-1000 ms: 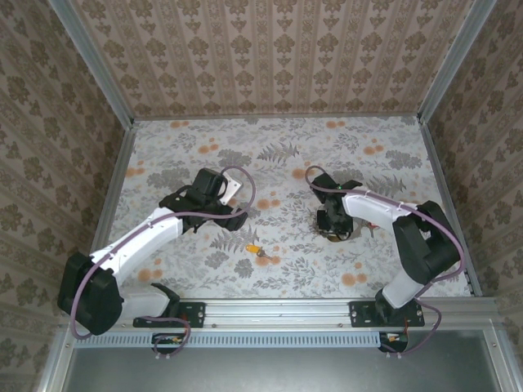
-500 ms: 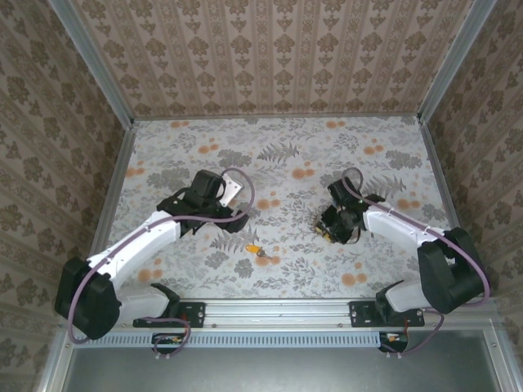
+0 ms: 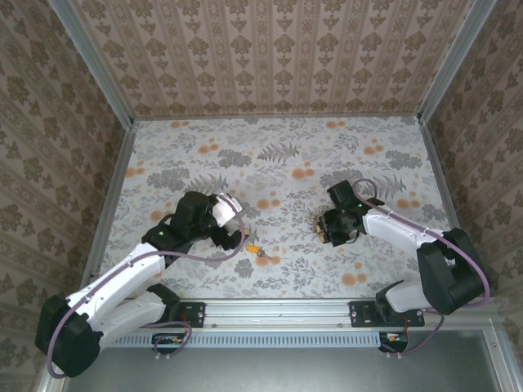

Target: Put the keys on the keyring

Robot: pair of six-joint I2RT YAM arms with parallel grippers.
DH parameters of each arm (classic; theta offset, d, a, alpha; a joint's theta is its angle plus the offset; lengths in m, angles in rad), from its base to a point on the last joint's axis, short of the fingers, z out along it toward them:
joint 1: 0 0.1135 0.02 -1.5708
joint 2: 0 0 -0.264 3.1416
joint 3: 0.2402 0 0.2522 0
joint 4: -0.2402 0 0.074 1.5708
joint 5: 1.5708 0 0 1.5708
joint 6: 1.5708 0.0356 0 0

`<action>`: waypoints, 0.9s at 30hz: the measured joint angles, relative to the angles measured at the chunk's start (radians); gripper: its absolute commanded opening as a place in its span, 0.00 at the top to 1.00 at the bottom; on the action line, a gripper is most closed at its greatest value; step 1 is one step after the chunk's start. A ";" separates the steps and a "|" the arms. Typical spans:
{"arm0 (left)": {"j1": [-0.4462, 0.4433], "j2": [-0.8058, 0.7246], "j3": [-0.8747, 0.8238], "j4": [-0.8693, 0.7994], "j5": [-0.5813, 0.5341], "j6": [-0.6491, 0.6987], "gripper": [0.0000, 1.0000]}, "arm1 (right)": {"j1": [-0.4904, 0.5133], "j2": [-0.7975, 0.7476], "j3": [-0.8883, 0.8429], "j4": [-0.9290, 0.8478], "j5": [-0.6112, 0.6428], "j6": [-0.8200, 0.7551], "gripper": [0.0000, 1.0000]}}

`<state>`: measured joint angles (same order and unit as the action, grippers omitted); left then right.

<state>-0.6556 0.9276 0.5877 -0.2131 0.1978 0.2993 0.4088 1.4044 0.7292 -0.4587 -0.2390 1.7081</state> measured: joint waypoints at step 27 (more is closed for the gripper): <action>-0.013 0.007 0.001 0.001 0.076 0.016 0.00 | 0.068 0.112 0.042 0.064 0.140 0.154 0.71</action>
<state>-0.6682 0.9348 0.5884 -0.2119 0.2741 0.3157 0.4767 1.5162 0.7708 -0.3943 -0.0994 1.8618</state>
